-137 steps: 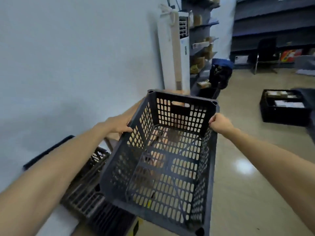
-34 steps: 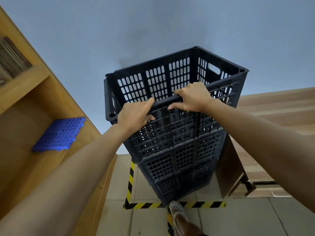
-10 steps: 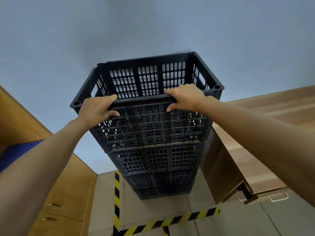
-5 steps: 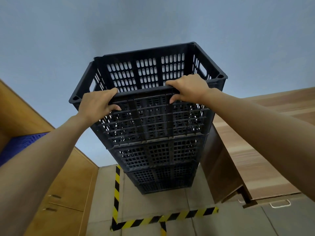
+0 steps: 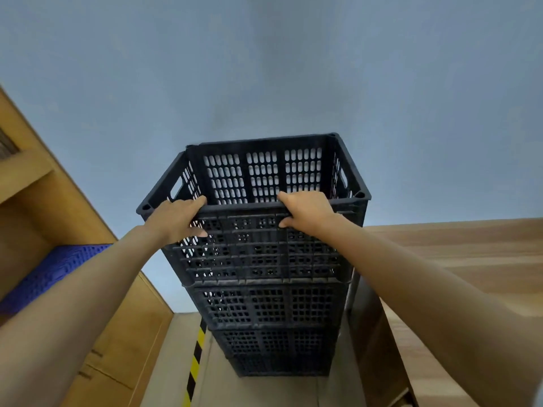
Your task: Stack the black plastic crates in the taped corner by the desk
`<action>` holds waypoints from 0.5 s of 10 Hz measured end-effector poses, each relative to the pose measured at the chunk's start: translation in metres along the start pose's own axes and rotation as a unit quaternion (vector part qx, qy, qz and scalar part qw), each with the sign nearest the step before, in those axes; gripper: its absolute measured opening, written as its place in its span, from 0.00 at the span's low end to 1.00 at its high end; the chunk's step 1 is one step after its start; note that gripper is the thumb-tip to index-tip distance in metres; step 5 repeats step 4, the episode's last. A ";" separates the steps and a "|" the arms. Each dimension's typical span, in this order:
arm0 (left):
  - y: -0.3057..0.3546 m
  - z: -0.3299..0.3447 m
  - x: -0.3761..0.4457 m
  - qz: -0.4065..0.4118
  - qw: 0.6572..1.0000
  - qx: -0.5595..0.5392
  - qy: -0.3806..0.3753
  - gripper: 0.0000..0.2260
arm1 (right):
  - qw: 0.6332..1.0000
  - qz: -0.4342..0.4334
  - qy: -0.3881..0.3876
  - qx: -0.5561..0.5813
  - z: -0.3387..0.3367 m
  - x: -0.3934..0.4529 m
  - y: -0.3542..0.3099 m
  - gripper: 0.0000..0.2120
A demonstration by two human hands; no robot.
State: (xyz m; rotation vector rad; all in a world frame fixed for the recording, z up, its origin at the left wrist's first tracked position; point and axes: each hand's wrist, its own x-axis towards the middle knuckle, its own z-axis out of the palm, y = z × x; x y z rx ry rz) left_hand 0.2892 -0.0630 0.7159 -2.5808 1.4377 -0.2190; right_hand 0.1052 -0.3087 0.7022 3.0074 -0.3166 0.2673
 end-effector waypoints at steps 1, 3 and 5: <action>0.008 -0.022 0.005 -0.023 0.991 0.044 -0.120 0.31 | 0.999 -0.002 -0.042 -0.013 -0.012 0.000 0.000 0.30; 0.063 -0.065 0.021 0.014 0.989 -0.130 -0.068 0.19 | 0.997 0.016 -0.066 0.048 -0.036 -0.003 0.008 0.30; 0.077 -0.085 0.026 0.012 0.990 -0.141 0.013 0.12 | 0.992 0.032 -0.011 0.118 -0.054 -0.003 0.019 0.23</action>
